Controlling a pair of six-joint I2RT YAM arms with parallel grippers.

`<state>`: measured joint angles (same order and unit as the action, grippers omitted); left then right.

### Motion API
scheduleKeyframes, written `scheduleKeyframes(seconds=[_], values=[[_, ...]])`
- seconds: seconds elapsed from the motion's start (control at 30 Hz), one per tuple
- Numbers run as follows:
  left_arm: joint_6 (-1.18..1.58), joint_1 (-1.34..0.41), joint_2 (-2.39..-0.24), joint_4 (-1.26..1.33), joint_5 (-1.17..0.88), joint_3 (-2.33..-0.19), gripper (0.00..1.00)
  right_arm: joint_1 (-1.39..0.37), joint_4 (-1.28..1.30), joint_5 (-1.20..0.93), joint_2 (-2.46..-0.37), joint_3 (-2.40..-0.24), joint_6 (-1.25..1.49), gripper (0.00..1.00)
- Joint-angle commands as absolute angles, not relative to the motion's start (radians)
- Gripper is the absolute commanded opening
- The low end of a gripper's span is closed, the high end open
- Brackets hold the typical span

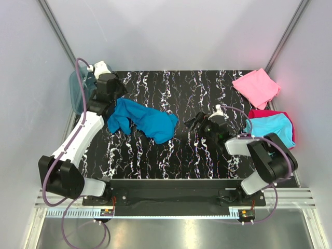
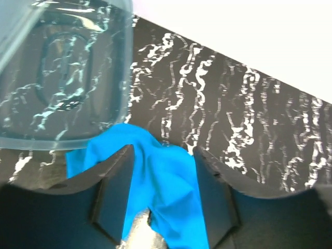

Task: Fold and stack the t-shirts
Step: Move the tshirt to the center of the board, then flatten the tshirt out

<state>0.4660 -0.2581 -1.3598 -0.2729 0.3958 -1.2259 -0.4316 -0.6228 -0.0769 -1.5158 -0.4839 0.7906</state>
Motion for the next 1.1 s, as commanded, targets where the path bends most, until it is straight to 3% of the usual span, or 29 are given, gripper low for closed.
scheduleKeyframes(seconds=[0.0,0.3,0.5,0.67,0.77,0.9,1.07], values=[[0.518,-0.268,-1.327,-0.198,0.337,-1.178,0.57,-0.431,-0.644,-0.19,-1.612,-0.552,0.822,1.0],[0.551,-0.362,-1.229,-0.095,0.351,-0.993,0.5,-0.454,-0.765,-0.347,-1.755,-0.581,0.896,1.0],[0.58,-0.469,-1.14,-0.037,0.388,-0.868,0.46,-0.581,-0.625,-0.243,-1.723,-0.641,0.818,1.0],[0.568,-0.577,-1.08,-0.006,0.425,-0.78,0.45,-0.681,-0.422,-0.034,-1.684,-0.712,0.723,1.0],[0.555,-0.607,-1.057,0.038,0.446,-0.721,0.64,-0.741,-0.298,0.148,-1.635,-0.753,0.666,1.0],[0.548,-0.609,-0.999,0.15,0.422,-0.618,0.99,-0.752,-0.276,0.27,-1.546,-0.73,0.655,1.0],[0.529,-0.607,-0.927,0.311,0.379,-0.493,0.99,-0.742,-0.296,0.348,-1.391,-0.684,0.701,1.0]])
